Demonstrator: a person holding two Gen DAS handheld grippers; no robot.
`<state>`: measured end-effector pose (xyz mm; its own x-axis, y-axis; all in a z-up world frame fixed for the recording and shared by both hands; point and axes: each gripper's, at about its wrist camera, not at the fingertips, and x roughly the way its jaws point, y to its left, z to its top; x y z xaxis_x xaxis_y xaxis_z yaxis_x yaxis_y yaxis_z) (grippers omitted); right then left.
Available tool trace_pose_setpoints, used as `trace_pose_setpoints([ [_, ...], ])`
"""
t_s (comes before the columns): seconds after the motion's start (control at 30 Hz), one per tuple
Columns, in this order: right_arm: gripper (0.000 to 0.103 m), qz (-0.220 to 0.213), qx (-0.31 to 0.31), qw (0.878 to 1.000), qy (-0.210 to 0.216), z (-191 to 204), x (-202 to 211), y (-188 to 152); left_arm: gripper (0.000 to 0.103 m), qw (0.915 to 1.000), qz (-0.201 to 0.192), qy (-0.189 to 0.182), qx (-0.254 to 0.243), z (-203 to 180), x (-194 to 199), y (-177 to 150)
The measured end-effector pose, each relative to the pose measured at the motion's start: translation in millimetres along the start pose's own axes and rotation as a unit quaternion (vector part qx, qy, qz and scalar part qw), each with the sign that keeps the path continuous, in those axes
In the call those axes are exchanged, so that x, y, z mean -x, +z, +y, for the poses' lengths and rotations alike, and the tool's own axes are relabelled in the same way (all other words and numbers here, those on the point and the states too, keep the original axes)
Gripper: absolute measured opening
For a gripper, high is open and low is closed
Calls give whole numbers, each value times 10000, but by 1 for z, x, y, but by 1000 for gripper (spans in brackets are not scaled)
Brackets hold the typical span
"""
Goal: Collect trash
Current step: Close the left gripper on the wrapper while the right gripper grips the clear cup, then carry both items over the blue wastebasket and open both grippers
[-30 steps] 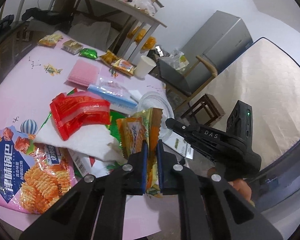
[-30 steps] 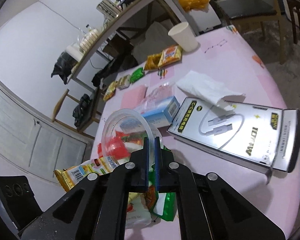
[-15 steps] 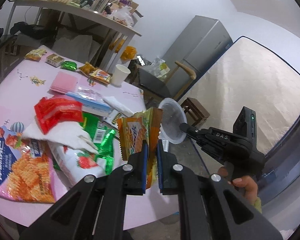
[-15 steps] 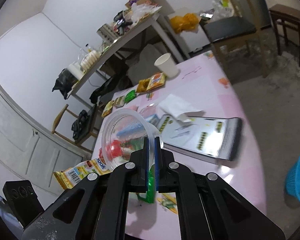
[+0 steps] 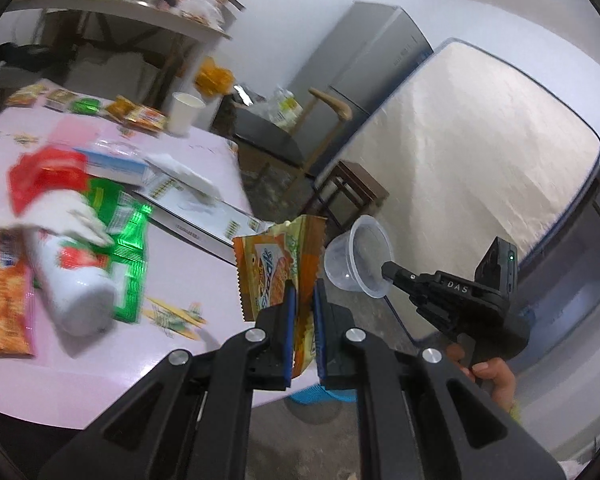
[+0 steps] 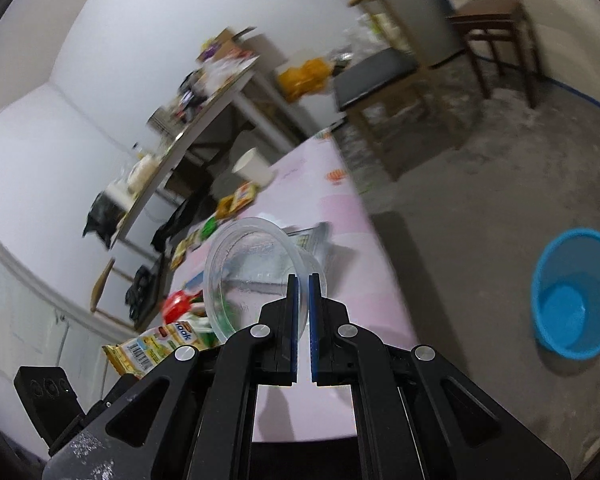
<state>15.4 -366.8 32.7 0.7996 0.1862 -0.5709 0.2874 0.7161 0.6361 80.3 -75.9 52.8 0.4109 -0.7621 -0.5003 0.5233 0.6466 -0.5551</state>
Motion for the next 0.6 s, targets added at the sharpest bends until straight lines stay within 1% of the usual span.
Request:
trace_pose_setpoints([
  [0.03,3,-87,-124,9999,-83,-13,9,-2,8,9999,68,-56,-68,-6,-6,-2],
  [0.13,3,-326,-442,9978,-358,-49,35,-10,8,9982,406,-394,-201,-27,-33,-10],
  [0.2,3,-506,-691,9945,-599,-76,53,-17,8,9947,719,-673,-291,-43,-56,-14],
  [0.23,3,-570,-789,9927,-714,-87,59,-20,8,9916,926,-829,-359,-53,-72,-16],
  [0.3,3,-680,-1040,9873,-994,-113,71,-28,8,9860,1240,-1019,-456,-68,-95,-21],
  [0.33,3,-701,-1145,9852,-1064,-123,75,-30,8,9826,1401,-1116,-491,-77,-109,-23],
  [0.4,3,-744,-1414,9786,-1298,-150,80,-35,8,9724,1810,-1342,-610,-96,-142,-29],
  [0.47,3,-753,-1657,9722,-1471,-176,79,-36,8,9599,2268,-1509,-659,-112,-185,-39],
  [0.5,3,-738,-1796,9684,-1564,-189,77,-37,8,9564,2413,-1518,-633,-115,-200,-44],
  [0.53,3,-729,-1898,9654,-1631,-200,76,-37,8,9511,2616,-1525,-603,-120,-225,-51],
  [0.6,3,-725,-2135,9569,-1829,-227,69,-36,8,9463,2794,-1490,-646,-128,-256,-62],
])
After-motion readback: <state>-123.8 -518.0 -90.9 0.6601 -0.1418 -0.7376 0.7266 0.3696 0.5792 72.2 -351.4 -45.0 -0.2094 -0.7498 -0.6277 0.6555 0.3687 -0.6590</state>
